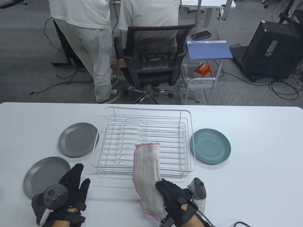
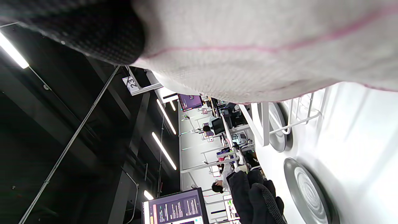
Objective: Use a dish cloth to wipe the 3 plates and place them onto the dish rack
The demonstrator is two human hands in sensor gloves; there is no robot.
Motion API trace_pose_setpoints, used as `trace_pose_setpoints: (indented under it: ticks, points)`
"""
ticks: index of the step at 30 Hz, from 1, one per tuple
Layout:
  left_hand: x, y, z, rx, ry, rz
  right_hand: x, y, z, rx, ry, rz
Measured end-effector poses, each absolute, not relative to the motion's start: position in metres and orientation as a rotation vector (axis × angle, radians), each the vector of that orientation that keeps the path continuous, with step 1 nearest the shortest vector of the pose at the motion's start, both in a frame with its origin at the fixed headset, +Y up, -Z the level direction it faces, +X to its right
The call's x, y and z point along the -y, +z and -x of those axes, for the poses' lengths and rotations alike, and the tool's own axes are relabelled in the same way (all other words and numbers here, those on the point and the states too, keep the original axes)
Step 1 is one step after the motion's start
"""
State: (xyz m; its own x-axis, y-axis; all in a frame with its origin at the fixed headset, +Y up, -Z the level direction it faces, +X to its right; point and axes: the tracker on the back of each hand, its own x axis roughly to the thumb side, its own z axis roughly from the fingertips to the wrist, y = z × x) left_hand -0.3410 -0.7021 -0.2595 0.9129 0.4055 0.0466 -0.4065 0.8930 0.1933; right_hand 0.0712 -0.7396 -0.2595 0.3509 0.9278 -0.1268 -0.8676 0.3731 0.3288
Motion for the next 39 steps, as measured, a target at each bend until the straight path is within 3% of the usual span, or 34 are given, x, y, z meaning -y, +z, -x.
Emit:
trace_pose_setpoints:
  ticks: [3,8,13,16,22,32,39]
  points:
    - [0.694,-0.271,0.369,-0.093,0.268,-0.148,0.739,-0.260,-0.072,-0.308,1.161,-0.220]
    - [0.691,-0.296,0.431,-0.331,0.295,-0.036,0.739,-0.260,-0.073,-0.307,1.160,-0.221]
    - [0.710,-0.313,0.479,-0.593,0.303,0.129,0.742,-0.261,-0.072,-0.322,1.185,-0.214]
    - [0.723,-0.323,0.497,-0.668,0.270,0.195,0.744,-0.261,-0.071,-0.330,1.193,-0.211]
    - [0.739,-0.341,0.509,-0.737,0.205,0.270,0.745,-0.261,-0.071,-0.342,1.211,-0.209]
    - [0.749,-0.359,0.496,-0.746,-0.008,0.338,0.749,-0.263,-0.070,-0.362,1.224,-0.194]
    - [0.742,-0.346,0.498,-0.776,0.144,0.254,0.749,-0.263,-0.070,-0.364,1.233,-0.201]
